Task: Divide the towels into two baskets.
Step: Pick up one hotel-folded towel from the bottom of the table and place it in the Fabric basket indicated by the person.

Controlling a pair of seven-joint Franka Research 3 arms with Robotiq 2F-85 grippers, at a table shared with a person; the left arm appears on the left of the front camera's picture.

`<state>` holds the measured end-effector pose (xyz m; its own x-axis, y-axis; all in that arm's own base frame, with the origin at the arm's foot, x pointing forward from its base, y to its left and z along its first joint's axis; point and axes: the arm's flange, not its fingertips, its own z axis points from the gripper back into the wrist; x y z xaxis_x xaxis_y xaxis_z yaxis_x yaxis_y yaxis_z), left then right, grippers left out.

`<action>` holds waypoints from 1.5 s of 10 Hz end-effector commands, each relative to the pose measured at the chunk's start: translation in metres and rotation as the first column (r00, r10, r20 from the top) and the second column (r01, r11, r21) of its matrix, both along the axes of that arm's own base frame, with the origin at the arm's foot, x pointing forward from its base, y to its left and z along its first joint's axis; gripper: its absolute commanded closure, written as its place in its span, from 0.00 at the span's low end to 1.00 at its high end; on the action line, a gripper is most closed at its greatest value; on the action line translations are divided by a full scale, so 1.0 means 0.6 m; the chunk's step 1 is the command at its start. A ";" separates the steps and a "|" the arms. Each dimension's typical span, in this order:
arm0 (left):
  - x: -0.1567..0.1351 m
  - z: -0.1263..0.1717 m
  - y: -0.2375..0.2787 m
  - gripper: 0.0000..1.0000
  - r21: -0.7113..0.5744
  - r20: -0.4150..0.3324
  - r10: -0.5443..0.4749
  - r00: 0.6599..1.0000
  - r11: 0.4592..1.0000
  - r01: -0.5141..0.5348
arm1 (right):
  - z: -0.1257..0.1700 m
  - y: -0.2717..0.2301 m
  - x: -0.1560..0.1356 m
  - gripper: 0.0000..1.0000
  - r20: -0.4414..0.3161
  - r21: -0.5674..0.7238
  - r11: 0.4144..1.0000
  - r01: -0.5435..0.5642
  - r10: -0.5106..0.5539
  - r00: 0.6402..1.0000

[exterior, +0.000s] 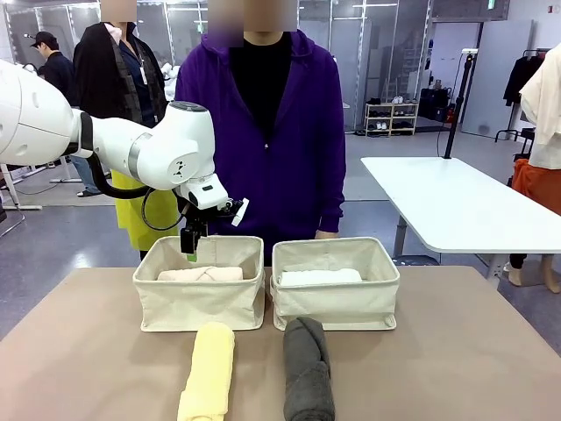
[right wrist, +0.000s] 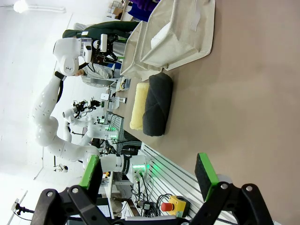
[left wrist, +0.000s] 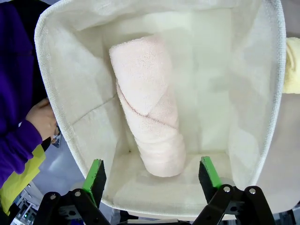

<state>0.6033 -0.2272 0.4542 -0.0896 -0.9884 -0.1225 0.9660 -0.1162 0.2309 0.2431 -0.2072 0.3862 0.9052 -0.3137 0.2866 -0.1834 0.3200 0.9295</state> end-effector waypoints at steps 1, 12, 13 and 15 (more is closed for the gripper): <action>0.000 0.000 0.000 0.00 0.000 0.000 0.000 1.000 1.000 0.000 | 0.004 -0.001 -0.005 0.00 0.005 -0.008 1.000 -0.009 0.009 1.000; -0.338 0.125 0.426 0.00 -0.577 -0.720 0.150 0.678 0.412 -0.705 | 0.004 -0.001 -0.005 0.00 0.005 -0.008 1.000 -0.009 0.009 1.000; -0.373 0.107 0.475 0.00 -0.591 -0.729 0.194 0.656 0.305 -0.747 | 0.004 -0.001 -0.005 0.00 0.005 -0.008 1.000 -0.009 0.009 1.000; -0.453 0.063 0.565 0.00 -0.619 -0.747 0.270 0.607 0.049 -0.784 | 0.004 -0.001 -0.005 0.00 0.005 -0.008 1.000 -0.009 0.009 1.000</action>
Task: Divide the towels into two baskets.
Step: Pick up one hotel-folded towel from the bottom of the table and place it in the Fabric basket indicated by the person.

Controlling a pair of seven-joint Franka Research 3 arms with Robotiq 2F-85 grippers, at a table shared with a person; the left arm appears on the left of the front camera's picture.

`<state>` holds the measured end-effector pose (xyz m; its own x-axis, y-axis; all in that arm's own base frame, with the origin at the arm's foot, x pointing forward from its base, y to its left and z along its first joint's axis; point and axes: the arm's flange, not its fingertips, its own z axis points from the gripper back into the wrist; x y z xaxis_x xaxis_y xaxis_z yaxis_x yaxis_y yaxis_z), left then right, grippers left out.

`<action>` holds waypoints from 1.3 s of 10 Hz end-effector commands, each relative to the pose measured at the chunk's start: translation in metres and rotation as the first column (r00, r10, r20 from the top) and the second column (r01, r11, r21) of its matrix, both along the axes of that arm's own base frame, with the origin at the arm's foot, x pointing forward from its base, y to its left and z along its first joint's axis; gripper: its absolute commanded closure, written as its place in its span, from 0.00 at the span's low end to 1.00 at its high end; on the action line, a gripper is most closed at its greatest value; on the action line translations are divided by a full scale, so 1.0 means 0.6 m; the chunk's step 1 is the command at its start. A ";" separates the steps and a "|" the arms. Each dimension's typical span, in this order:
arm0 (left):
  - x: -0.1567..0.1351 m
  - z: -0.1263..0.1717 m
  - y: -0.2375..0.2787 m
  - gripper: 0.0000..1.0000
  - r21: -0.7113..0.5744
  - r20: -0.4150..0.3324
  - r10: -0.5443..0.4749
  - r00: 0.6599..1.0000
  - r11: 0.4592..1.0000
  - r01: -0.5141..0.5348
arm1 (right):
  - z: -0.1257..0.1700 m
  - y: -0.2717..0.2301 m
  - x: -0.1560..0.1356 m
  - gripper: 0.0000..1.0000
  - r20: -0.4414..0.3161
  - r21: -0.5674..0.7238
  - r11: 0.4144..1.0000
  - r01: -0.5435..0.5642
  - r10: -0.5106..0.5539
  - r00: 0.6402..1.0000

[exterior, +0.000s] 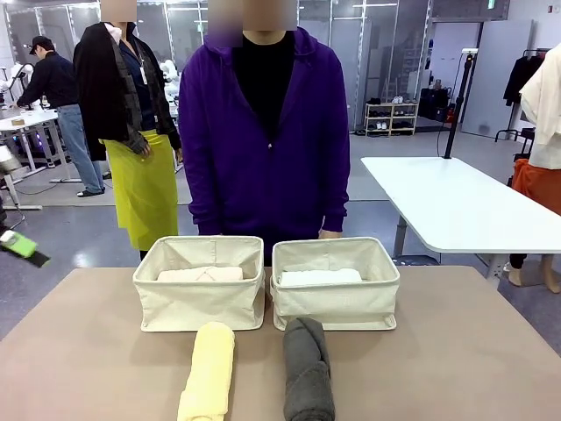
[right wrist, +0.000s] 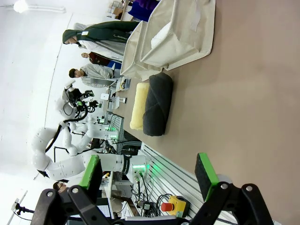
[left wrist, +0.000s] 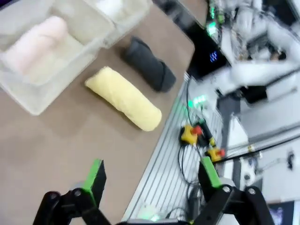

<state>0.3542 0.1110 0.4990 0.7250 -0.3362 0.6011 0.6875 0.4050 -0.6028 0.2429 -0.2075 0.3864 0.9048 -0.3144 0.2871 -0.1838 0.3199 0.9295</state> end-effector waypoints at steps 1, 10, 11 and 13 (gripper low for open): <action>-0.074 -0.041 0.039 0.00 -0.104 0.021 0.239 0.971 0.966 -0.235 | 0.004 -0.001 -0.005 0.00 0.004 -0.008 1.000 -0.010 0.010 1.000; -0.152 -0.119 0.110 0.00 -0.176 -0.073 0.341 0.937 0.921 -0.349 | 0.004 -0.001 -0.005 0.00 0.004 -0.008 1.000 -0.010 0.010 1.000; -0.152 -0.119 0.110 0.00 -0.176 -0.073 0.341 0.937 0.921 -0.349 | 0.004 -0.001 -0.005 0.00 0.004 -0.008 1.000 -0.010 0.010 1.000; -0.152 -0.119 0.110 0.00 -0.176 -0.073 0.341 0.937 0.921 -0.349 | 0.004 -0.001 -0.005 0.00 0.004 -0.008 1.000 -0.010 0.010 1.000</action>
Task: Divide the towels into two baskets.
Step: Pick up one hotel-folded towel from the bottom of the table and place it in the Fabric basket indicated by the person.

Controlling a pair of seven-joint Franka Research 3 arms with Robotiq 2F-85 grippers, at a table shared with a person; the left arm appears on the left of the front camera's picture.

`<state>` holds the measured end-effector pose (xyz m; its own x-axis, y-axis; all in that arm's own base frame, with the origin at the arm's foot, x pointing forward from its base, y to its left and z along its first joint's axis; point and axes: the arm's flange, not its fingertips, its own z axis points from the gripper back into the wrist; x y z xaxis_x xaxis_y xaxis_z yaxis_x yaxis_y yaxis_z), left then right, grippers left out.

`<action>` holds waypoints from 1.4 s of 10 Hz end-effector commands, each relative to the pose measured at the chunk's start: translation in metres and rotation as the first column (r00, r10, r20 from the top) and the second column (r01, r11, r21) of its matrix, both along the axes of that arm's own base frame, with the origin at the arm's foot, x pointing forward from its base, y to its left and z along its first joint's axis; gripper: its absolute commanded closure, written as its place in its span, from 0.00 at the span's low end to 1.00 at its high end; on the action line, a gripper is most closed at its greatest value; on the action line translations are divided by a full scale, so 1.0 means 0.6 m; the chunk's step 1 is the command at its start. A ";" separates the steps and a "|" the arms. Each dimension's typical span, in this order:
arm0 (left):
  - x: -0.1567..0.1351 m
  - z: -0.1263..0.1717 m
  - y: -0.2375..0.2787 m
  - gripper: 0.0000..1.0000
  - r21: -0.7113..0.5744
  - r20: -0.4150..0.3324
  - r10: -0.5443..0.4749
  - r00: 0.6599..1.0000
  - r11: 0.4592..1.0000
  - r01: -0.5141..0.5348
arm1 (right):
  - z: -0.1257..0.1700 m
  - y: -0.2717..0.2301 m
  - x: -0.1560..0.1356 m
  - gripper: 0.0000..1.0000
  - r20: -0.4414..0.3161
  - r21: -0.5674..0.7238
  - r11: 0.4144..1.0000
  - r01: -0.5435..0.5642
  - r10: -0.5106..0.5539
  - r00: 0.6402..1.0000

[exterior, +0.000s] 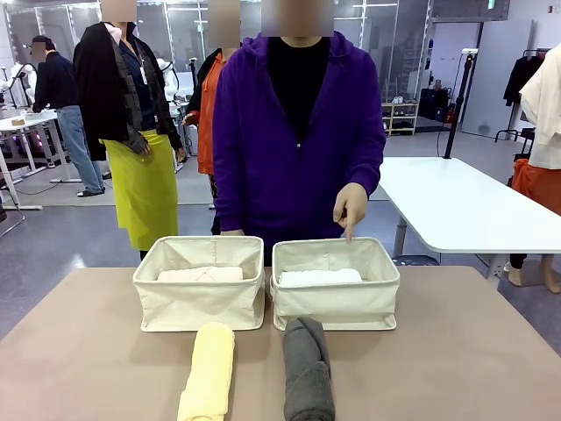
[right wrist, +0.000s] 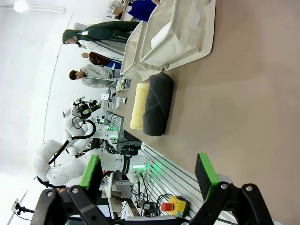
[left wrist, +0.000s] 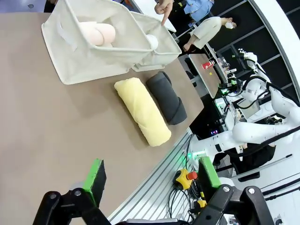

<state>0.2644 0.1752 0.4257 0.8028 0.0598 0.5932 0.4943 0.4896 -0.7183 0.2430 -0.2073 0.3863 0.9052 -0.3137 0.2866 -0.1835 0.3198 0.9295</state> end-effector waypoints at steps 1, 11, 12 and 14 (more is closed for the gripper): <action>-0.002 0.004 0.003 0.00 0.007 0.003 -0.004 1.000 1.000 0.004 | 0.004 -0.001 -0.005 0.00 0.005 -0.008 1.000 -0.009 0.009 1.000; -0.002 0.004 0.003 0.00 0.007 0.003 -0.004 1.000 1.000 0.004 | -0.004 0.034 0.018 0.00 -0.035 -0.048 0.997 -0.053 0.051 0.998; -0.002 0.004 0.003 0.00 0.007 0.003 -0.004 1.000 1.000 0.004 | -0.018 0.083 0.041 0.00 -0.101 -0.061 0.996 -0.062 0.056 0.993; -0.002 0.004 0.003 0.00 0.007 0.003 -0.004 1.000 1.000 0.004 | -0.033 0.190 0.069 0.00 -0.177 -0.101 0.988 -0.115 0.096 0.979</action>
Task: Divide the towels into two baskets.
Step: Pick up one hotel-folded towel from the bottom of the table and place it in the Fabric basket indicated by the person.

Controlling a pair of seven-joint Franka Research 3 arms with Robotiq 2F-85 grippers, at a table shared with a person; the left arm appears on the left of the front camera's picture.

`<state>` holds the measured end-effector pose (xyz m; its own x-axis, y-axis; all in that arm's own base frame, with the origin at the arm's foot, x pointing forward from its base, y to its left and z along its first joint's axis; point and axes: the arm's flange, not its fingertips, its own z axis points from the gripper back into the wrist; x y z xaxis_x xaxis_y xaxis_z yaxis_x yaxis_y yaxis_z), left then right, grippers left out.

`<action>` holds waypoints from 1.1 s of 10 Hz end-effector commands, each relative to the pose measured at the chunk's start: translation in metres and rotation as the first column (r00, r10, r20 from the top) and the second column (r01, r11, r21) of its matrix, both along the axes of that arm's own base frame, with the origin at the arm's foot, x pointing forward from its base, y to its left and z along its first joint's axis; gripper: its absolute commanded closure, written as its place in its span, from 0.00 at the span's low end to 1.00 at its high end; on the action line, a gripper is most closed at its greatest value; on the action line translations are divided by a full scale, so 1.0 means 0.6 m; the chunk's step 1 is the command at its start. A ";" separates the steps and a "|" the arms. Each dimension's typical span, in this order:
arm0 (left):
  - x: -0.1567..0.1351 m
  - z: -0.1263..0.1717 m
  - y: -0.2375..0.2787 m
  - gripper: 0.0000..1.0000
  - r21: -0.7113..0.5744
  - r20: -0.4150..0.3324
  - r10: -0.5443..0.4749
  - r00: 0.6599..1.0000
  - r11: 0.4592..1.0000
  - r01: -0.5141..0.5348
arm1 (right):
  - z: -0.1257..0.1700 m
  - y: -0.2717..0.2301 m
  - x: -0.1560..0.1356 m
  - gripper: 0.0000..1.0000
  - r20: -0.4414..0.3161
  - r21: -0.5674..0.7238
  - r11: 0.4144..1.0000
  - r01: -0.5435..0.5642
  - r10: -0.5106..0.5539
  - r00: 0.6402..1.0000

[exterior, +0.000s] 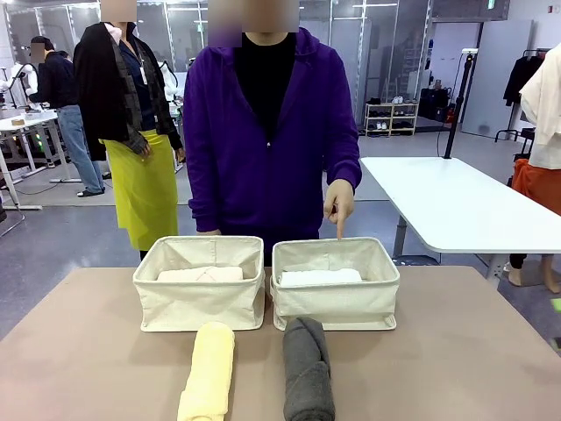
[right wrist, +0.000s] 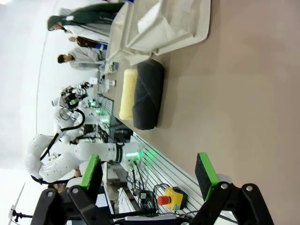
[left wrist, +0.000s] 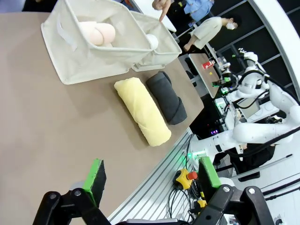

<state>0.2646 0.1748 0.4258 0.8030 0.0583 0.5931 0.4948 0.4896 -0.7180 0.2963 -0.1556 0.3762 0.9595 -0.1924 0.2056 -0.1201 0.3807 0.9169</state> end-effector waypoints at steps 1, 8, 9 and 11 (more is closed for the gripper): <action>-0.003 0.003 0.004 0.00 0.006 0.003 -0.003 1.000 1.000 0.003 | -0.018 0.159 -0.015 0.00 -0.087 -0.108 0.994 -0.012 0.003 0.996; -0.003 0.003 0.004 0.00 0.006 0.003 -0.003 1.000 1.000 0.003 | 0.064 0.425 -0.001 0.00 -0.144 -0.537 0.836 -0.109 0.037 0.989; -0.003 0.003 0.004 0.00 0.006 0.003 -0.003 1.000 1.000 0.003 | 0.067 0.467 -0.001 0.00 -0.145 -0.558 0.819 -0.135 0.064 0.987; -0.003 0.003 0.004 0.00 0.006 0.003 -0.003 1.000 1.000 0.003 | 0.037 0.531 0.002 0.00 -0.159 -0.617 0.778 -0.120 0.026 0.987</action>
